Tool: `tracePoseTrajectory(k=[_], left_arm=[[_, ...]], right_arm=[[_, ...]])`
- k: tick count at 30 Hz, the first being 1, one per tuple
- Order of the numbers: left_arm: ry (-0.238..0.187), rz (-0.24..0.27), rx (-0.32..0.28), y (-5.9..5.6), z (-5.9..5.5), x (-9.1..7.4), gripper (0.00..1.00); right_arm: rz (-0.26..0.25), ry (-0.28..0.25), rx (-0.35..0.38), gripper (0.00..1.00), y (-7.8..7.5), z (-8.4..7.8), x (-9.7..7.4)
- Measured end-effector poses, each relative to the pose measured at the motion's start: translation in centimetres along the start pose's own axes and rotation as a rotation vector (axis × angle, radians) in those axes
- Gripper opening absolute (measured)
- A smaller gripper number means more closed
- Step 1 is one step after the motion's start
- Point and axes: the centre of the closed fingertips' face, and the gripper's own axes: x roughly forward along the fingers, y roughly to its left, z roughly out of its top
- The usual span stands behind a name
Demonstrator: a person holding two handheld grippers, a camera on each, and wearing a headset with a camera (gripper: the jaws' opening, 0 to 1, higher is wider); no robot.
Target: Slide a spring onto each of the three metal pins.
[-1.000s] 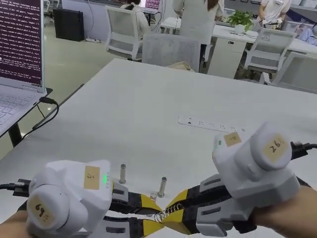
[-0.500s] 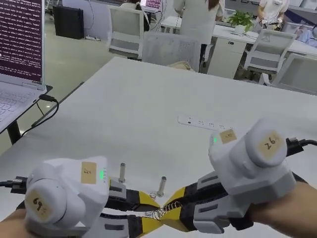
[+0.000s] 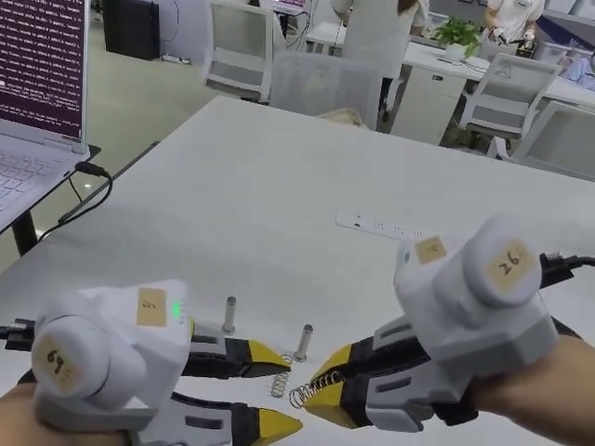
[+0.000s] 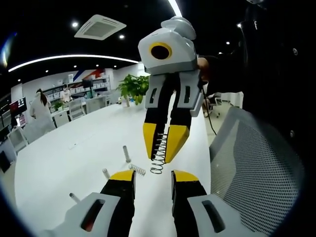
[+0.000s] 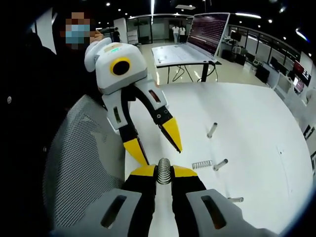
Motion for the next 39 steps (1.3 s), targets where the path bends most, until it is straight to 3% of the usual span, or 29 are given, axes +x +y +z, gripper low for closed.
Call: tracePoseTrajectory(k=[14,27,39], left_arm=[[-0.034,0.026,-0.057,0.7,-0.5,-1.0,0.36],[-0.035,0.044,-0.095,0.9,-1.2,-2.0,0.45],[-0.040,0.057,-0.135,0.9,-1.9,-2.2,0.56]], right_arm=[[-0.016,0.067,-0.006,0.08,-0.2,-1.0,-0.7],[-0.034,0.131,-0.006,0.08,-0.8,-2.3,-1.5],[-0.056,0.153,-0.004,0.08,-1.9,-2.4,-2.2]])
